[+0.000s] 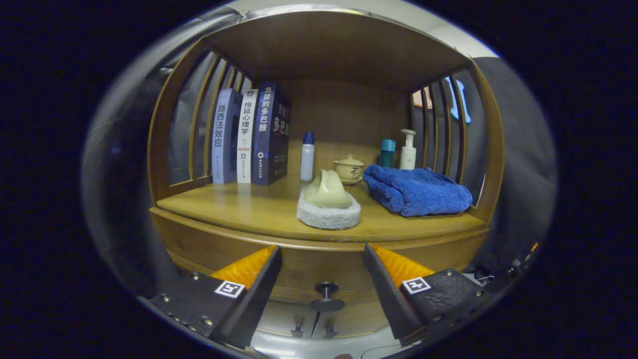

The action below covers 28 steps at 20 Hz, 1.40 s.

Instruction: Pull open the drawer, take out the items inside it, and place them on the countertop above the cabinet.

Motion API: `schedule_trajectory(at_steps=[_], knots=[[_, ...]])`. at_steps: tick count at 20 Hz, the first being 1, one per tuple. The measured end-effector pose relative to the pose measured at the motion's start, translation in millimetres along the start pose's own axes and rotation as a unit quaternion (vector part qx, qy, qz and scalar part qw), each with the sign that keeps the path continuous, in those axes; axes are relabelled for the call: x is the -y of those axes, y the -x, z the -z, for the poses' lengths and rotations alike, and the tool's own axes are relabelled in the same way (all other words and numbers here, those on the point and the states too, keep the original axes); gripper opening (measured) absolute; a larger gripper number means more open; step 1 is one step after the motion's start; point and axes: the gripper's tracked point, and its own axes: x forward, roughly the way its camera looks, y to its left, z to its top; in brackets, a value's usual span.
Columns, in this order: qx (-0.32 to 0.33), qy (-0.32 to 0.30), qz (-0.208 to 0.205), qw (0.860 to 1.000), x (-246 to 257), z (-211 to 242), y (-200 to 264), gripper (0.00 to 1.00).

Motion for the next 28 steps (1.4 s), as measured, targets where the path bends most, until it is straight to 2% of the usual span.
schedule_trajectory(at_steps=[7,10,13,17,20,28], knots=[[0.005,-0.002,-0.001,1.000,0,0,1,0.99],[0.004,0.030,-0.003,1.000,2,2,1,0.99],[0.013,0.016,-0.034,0.999,-5,-7,6,0.98],[0.054,0.004,-0.060,0.997,2,-38,18,0.98],[0.081,0.014,-0.066,0.994,26,-59,25,0.98],[0.133,0.044,-0.033,0.990,120,-96,39,0.98]])
